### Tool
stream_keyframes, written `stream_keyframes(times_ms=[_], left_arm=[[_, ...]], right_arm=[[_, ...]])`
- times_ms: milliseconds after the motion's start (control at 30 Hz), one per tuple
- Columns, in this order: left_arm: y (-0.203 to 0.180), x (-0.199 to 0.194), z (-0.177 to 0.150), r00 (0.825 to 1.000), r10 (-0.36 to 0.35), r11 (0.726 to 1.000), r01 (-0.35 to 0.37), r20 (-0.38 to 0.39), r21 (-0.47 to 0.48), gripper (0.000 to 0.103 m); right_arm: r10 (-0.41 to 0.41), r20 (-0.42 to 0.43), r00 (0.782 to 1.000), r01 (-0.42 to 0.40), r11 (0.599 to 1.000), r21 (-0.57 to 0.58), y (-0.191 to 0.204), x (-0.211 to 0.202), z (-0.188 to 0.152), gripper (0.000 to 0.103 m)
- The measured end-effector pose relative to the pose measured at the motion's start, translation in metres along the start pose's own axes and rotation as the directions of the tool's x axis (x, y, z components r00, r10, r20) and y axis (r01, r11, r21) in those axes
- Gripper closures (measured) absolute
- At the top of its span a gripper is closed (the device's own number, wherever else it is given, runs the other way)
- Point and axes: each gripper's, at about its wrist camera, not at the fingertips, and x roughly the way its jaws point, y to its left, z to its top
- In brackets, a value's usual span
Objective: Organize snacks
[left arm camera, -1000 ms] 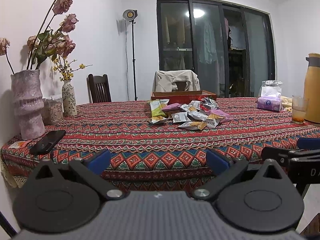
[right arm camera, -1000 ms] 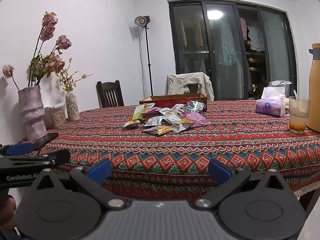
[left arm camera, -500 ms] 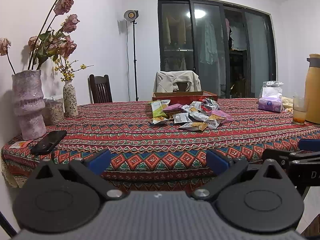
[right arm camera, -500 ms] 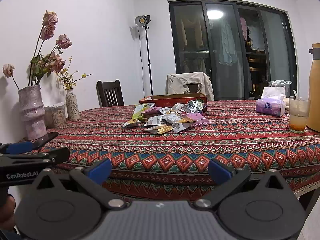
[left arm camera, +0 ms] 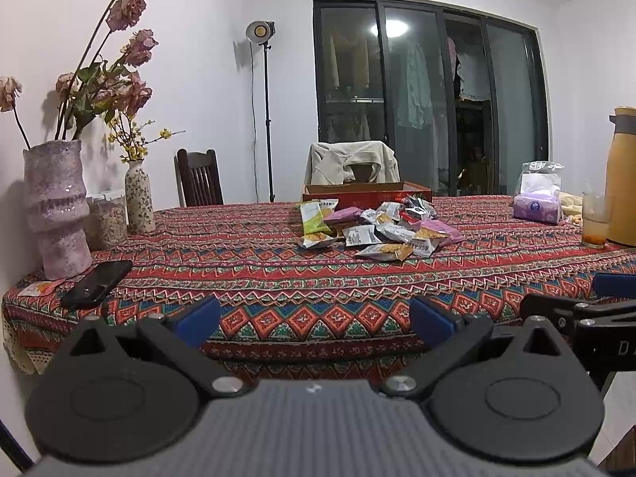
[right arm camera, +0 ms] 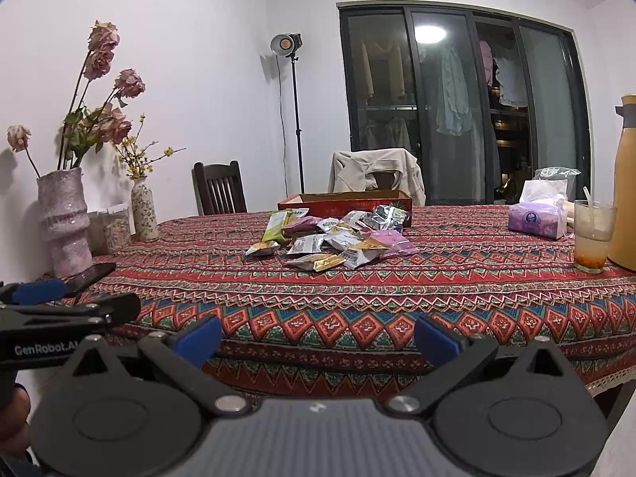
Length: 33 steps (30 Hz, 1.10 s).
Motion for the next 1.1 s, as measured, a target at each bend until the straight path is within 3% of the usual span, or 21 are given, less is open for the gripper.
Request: stream_keyframes(times_ms=[667, 900, 1100], left_arm=[[0.002, 0.006, 0.000, 1.000, 0.027, 1.000, -0.027, 0.013, 0.004, 0.000], [0.010, 0.031, 0.009, 0.997, 0.071, 0.997, -0.071, 0.005, -0.010, 0.000], [0.015, 0.072, 0.026, 0.999, 0.007, 1.000, -0.008, -0.042, -0.012, 0.000]], right_arm=[[0.004, 0.003, 1.000, -0.004, 1.000, -0.003, 0.000, 0.003, 0.001, 0.000], [-0.008, 0.034, 0.999, 0.008, 1.000, 0.005, -0.003, 0.017, 0.006, 0.000], [-0.036, 0.002, 0.999, 0.036, 0.999, 0.010, -0.014, 0.050, 0.015, 0.000]])
